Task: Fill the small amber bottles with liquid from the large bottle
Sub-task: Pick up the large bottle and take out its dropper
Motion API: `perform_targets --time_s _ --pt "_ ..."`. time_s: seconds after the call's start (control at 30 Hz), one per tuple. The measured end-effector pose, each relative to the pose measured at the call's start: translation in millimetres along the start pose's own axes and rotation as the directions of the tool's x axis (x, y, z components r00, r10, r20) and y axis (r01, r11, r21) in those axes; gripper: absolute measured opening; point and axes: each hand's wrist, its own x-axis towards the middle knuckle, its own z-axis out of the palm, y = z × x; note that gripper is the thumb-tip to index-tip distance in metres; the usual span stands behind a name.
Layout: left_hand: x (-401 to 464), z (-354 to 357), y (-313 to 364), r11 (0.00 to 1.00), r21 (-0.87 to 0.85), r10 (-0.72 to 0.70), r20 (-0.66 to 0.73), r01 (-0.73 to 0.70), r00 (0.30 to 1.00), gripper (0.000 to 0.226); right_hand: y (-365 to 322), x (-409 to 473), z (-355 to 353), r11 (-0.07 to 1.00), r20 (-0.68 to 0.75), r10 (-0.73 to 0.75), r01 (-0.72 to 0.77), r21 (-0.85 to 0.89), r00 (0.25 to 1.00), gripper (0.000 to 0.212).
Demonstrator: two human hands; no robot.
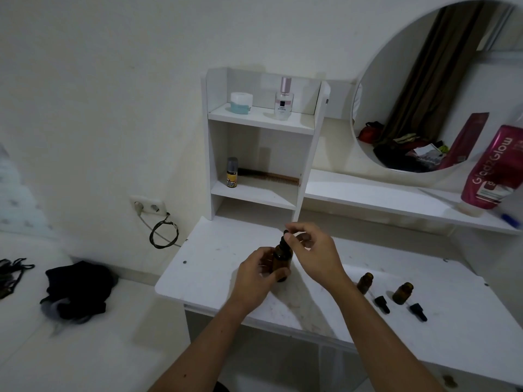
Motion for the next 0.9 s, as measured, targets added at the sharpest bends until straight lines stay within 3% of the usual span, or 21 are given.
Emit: perform_targets --time_s 0.23,0.6,0.9 --pt "-1 -1 1 1.000 -0.016 0.017 -0.003 -0.017 1.000 0.043 -1 9 1 1.000 -0.019 -0.023 0.023 0.012 1.000 0.010" --pt "-1 0 2 1.000 0.022 -0.001 -0.005 0.001 1.000 0.044 9 9 16 0.983 -0.113 -0.145 0.130 -0.129 0.983 0.008" --pt "-1 2 -1 0.999 0.041 0.011 -0.006 -0.011 1.000 0.046 6 4 5 0.979 -0.063 -0.176 0.168 -0.117 0.982 0.008"
